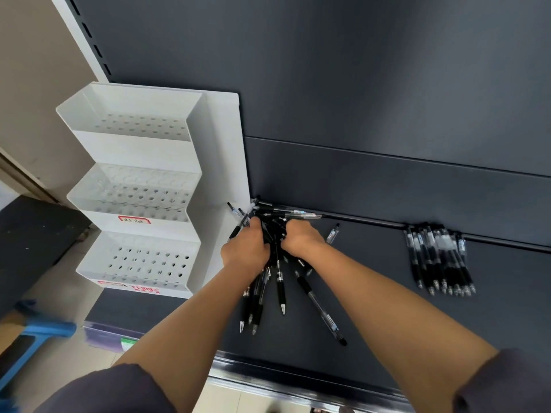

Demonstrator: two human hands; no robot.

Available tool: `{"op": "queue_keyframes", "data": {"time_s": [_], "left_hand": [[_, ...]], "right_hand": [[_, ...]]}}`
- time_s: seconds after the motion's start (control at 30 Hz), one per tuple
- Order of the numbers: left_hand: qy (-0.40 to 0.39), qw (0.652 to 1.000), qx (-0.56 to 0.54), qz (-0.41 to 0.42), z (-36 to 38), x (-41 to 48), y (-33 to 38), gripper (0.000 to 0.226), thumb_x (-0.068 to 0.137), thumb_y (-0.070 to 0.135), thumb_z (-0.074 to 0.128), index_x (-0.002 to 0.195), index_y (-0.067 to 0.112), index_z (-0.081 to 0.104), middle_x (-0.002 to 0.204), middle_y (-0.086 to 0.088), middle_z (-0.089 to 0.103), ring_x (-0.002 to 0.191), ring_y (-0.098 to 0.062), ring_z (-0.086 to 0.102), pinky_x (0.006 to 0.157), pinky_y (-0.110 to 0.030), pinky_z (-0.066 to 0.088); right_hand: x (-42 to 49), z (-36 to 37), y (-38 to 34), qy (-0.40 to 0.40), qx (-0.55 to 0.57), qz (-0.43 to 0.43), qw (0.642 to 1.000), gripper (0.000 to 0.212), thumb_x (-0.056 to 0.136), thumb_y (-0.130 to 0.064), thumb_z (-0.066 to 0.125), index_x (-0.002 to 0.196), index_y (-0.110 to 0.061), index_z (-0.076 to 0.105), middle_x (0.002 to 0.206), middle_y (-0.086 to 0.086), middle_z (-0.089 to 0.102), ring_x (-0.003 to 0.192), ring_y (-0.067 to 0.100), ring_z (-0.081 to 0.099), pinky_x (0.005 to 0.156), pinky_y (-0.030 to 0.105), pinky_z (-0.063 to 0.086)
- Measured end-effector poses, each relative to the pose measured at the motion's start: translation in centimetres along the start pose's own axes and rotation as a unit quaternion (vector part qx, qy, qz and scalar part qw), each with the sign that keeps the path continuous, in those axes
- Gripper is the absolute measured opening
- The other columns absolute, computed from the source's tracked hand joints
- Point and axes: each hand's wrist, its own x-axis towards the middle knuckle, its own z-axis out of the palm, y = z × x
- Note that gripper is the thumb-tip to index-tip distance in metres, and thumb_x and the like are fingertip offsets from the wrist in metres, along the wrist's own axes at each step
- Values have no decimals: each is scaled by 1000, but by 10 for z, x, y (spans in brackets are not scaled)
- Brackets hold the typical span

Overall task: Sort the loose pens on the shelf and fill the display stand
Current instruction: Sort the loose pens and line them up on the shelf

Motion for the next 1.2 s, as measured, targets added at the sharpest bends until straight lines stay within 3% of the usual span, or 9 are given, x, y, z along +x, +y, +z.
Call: {"op": "queue_keyframes", "data": {"time_s": [0.17,0.33,0.47,0.53,0.63,0.7,0.77,1.0,1.2], "left_hand": [[-33,998,45,21,0,0,9,39,81,15,52,113,19,30,74,0,48,69,-25,51,56,-31,37],[14,990,-141,-4,4,-3,6,38,80,7,48,110,20,29,77,2,49,77,-28,54,63,-32,38],[51,946,-315,46,-5,-5,26,47,86,1,52,129,13,39,82,6,51,88,-20,54,79,-28,40],[36,927,-370,48,-10,-7,43,37,87,0,53,123,9,49,88,2,56,91,-20,55,83,-27,40],[-15,883,-467,37,-12,-14,74,21,89,1,53,109,8,54,92,-11,60,95,-32,60,89,-42,49],[-57,847,-528,27,-11,-21,95,16,92,0,50,105,8,51,95,-15,59,91,-31,61,80,-43,54],[-99,811,-577,28,-8,-31,120,10,93,1,50,100,8,50,92,-11,59,84,-24,63,68,-32,56],[-194,784,-587,59,24,-69,225,13,94,4,51,106,6,50,96,-8,67,84,-19,66,68,-27,55],[-243,801,-541,75,72,-102,333,13,95,-1,46,98,10,52,86,-4,64,75,-16,63,67,-28,54]], "right_hand": [[-7,-16,9,-91,125,30,988,15,88,-7,55,75,-10,47,69,5,56,54,14,47,44,24,36],[-23,-29,33,-109,305,32,946,16,87,1,58,80,-11,49,72,6,58,53,9,41,43,20,29],[-38,-42,45,-34,394,-5,918,20,85,2,60,76,-13,50,72,8,52,55,13,41,42,22,29],[-46,-51,51,-17,437,-12,899,20,86,3,59,77,-13,52,75,8,54,54,10,42,41,20,30],[-62,-65,66,-6,496,-15,868,19,88,3,58,80,-14,53,74,6,57,51,8,41,39,18,31],[-74,-72,84,3,518,-21,855,17,89,1,57,80,-13,55,68,2,56,50,7,40,38,17,30],[-87,-77,107,12,533,-24,846,17,90,0,56,79,-13,56,60,-2,52,49,7,39,38,17,29],[-132,-95,217,46,549,22,834,15,92,-5,58,78,-12,58,45,-8,47,37,4,38,37,18,29],[-168,-119,337,99,535,52,837,14,93,-3,54,81,-11,54,67,5,51,50,9,37,41,19,26]]}}
